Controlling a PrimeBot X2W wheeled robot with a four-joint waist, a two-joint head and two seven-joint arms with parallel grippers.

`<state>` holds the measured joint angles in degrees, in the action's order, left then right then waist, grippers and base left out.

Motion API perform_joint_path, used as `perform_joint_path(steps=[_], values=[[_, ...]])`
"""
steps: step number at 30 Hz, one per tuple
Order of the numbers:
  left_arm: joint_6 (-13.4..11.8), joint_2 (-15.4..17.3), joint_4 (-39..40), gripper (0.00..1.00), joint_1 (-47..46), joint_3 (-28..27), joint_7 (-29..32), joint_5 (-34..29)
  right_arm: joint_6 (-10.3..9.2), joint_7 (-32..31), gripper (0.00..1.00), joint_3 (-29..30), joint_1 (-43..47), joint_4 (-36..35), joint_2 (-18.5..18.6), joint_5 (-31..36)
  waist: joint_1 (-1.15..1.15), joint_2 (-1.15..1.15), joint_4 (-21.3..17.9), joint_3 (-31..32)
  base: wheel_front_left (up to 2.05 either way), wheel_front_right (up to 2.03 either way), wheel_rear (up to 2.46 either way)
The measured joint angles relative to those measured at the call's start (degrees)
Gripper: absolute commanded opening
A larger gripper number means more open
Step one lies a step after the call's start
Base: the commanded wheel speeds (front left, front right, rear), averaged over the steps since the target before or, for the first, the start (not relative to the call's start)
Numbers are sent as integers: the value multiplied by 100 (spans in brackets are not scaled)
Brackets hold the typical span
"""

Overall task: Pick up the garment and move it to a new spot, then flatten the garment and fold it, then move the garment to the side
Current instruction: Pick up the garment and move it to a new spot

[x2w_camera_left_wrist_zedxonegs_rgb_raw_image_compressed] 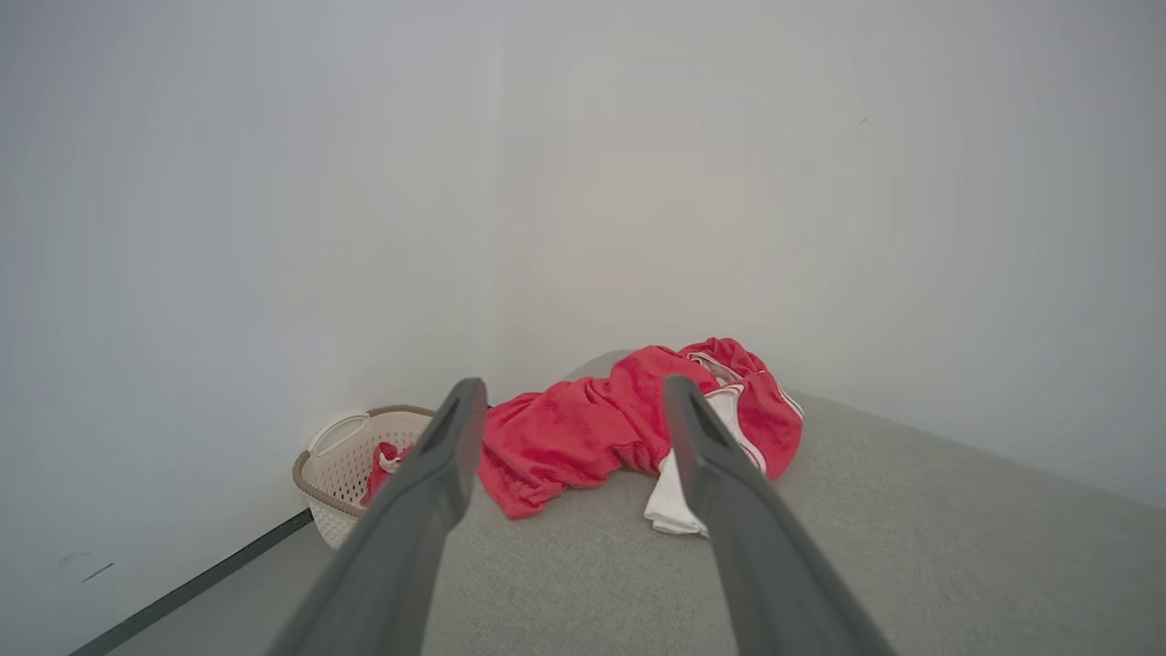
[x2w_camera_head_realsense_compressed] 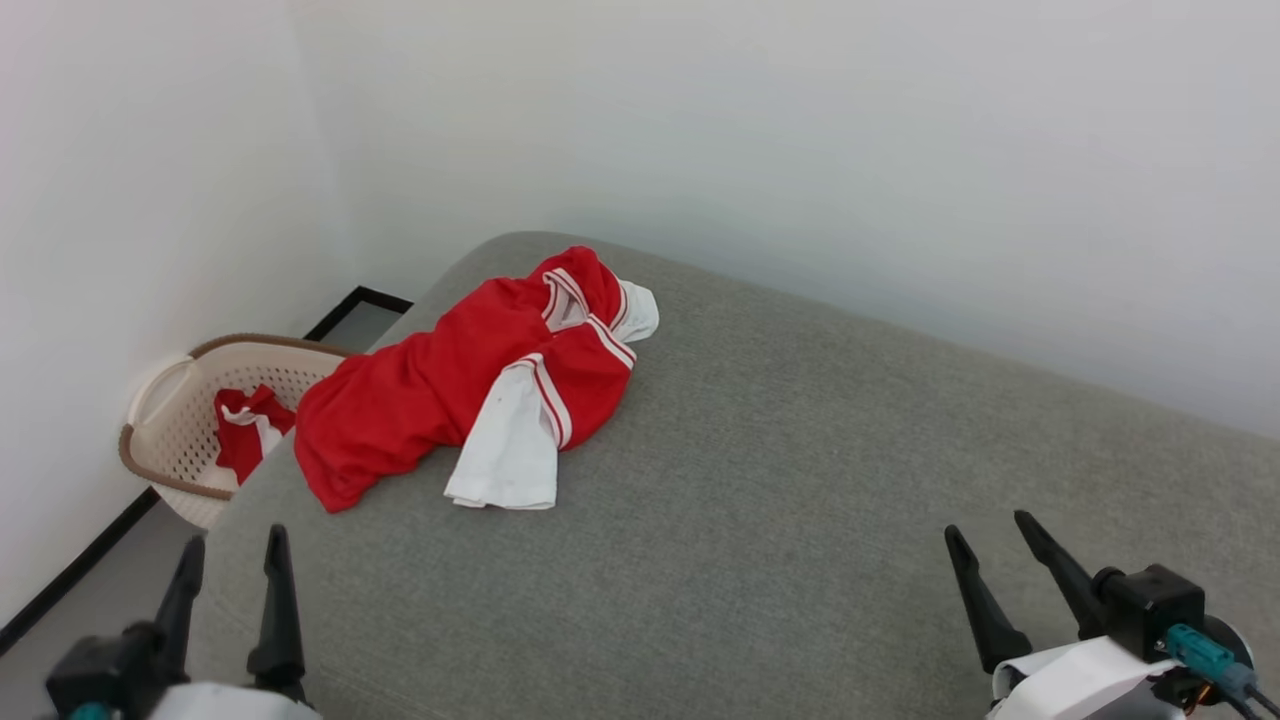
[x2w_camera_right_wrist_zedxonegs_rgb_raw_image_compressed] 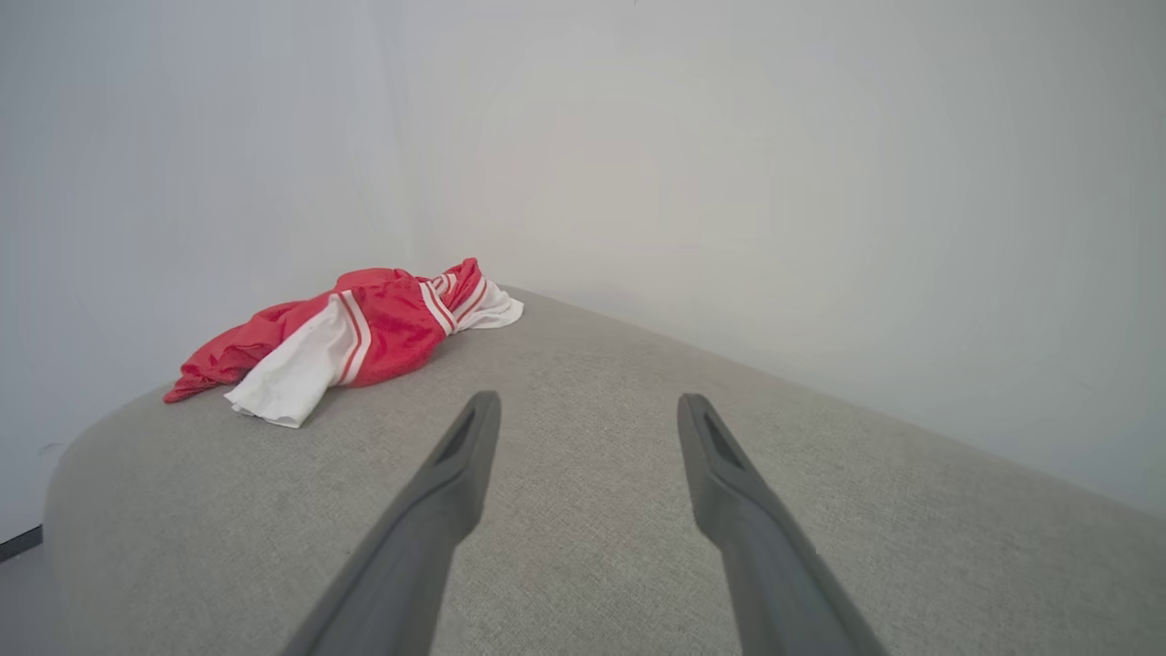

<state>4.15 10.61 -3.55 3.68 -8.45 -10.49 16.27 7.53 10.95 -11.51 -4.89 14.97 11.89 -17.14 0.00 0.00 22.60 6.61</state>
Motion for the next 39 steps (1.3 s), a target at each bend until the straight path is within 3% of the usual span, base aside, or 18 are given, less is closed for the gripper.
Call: perform_joint_path(steps=[5, 10, 18, 26, 31, 39], values=[[103, 134, -127, 100, -366, 55, 214, 222, 0, -92, 100, 20, -58, -76, 89, 5, 0, 0, -109, -126, 0, 0, 0], [229, 494, -396, 100, -1048, 114, 628, 550, 0, -286, 100, 36, -238, -322, 216, 97, 0, 0, -261, -396, 0, 0, 0], [301, 1291, -1174, 100, -2566, 277, 1393, 1319, 0, -595, 100, 162, -589, -802, 381, 300, 0, 0, -586, -1085, 0, 0, 0], [318, 2072, -2220, 100, -3958, 909, 2174, 2135, 0, -847, 100, 382, -901, -1339, 502, 493, 0, 0, -917, -1940, 0, 0, 0], [324, 2324, -3078, 100, -4836, 1305, 2607, 2461, 0, -1027, 100, 500, -1045, -1717, 503, 656, 0, 0, -1083, -2535, 0, 0, 0], [325, 2346, -4631, 100, -6043, 1746, 3433, 2736, 0, -1281, 100, 532, -1256, -2237, 488, 806, 0, 0, -1310, -3443, 0, 0, 0]])
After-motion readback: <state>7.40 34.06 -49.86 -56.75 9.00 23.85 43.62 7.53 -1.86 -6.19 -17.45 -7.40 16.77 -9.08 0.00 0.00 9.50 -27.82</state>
